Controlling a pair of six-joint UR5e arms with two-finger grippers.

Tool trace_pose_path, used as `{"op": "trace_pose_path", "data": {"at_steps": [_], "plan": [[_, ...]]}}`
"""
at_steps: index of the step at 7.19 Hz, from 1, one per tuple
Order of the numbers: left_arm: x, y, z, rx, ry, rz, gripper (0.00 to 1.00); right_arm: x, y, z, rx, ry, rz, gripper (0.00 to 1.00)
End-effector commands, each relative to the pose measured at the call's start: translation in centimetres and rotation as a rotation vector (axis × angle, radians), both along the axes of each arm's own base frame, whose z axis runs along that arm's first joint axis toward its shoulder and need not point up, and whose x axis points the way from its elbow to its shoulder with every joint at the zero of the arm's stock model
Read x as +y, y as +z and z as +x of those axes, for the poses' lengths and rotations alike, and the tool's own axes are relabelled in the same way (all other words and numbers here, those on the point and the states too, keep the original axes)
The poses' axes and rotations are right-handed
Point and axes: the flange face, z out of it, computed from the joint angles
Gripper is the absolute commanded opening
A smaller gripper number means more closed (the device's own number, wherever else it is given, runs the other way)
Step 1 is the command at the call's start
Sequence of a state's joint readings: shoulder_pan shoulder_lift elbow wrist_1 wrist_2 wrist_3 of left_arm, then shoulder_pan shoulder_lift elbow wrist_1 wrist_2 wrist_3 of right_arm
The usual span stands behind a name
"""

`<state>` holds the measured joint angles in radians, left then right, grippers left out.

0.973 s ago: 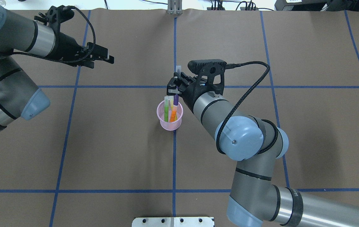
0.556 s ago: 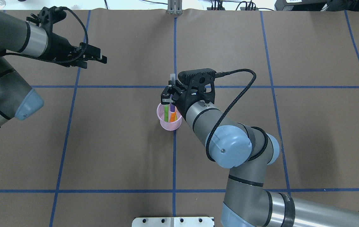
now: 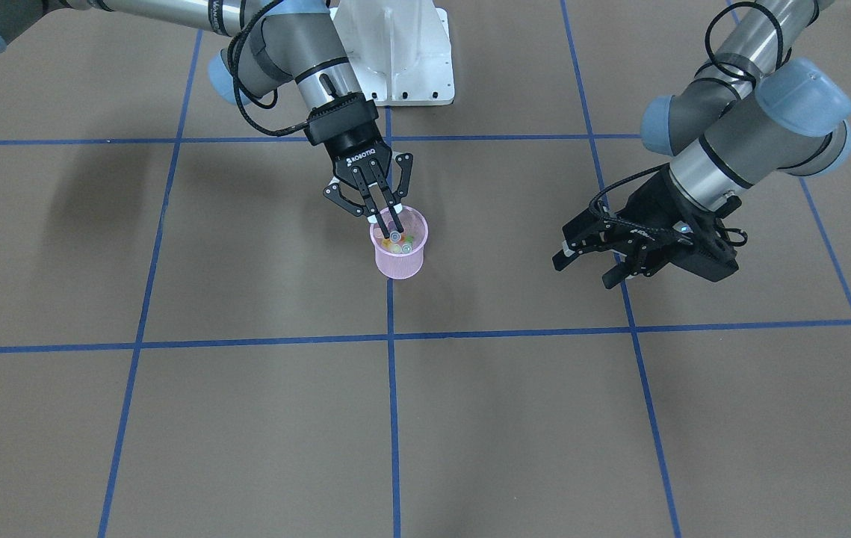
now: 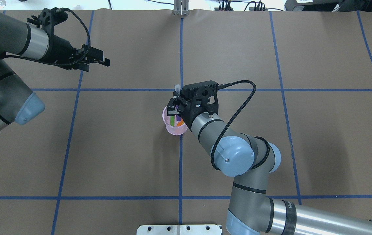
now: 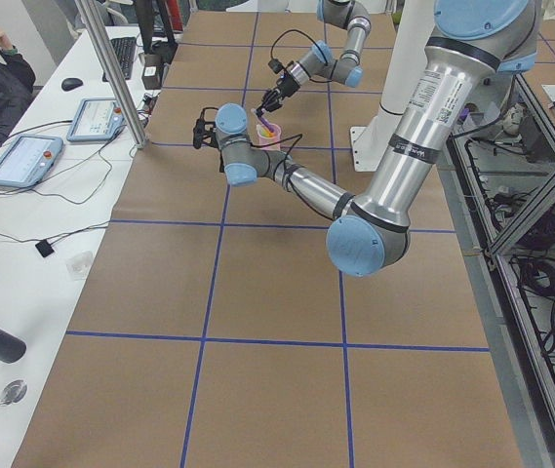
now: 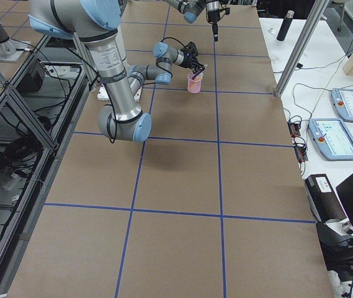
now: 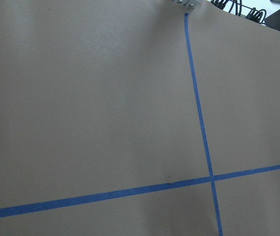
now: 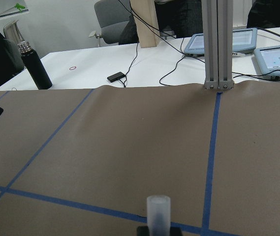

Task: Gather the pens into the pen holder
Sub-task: 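Lower the purple marker into the cup with the right gripper and release it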

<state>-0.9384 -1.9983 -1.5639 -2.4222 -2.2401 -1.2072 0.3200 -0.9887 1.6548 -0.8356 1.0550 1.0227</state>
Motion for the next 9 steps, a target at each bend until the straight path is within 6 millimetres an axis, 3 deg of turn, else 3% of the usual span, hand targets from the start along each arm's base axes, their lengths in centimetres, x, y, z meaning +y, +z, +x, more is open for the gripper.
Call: {"op": "trace_pose_path", "data": {"at_steps": [1, 2, 3, 4, 7, 9], "plan": [[0.0, 0.2, 0.1, -0.005, 0.005, 0.006, 1.0, 1.3, 0.4, -1.1, 0.003, -0.008, 0.004, 0.0], [0.3, 1.6, -0.1, -0.025, 0.013, 0.023, 1.0, 1.8, 0.4, -1.4, 0.003, 0.001, 0.006, 0.0], [0.3, 1.8, -0.1, -0.031, 0.015, 0.034, 1.0, 2.0, -1.4, -1.5, -0.034, 0.004, 0.007, 0.76], [0.3, 1.7, -0.2, -0.03, 0.015, 0.035, 1.0, 2.3, -1.6, -1.4, -0.041, 0.007, 0.01, 1.0], [-0.7, 1.6, -1.9, -0.046, -0.005, 0.084, 1.0, 1.3, -3.2, 0.7, -0.063, -0.069, 0.01, 1.0], [-0.2, 7.4, -2.8, -0.122, -0.044, 0.132, 1.0, -1.4, -3.3, 5.8, 0.002, -0.15, -0.058, 1.0]]}}
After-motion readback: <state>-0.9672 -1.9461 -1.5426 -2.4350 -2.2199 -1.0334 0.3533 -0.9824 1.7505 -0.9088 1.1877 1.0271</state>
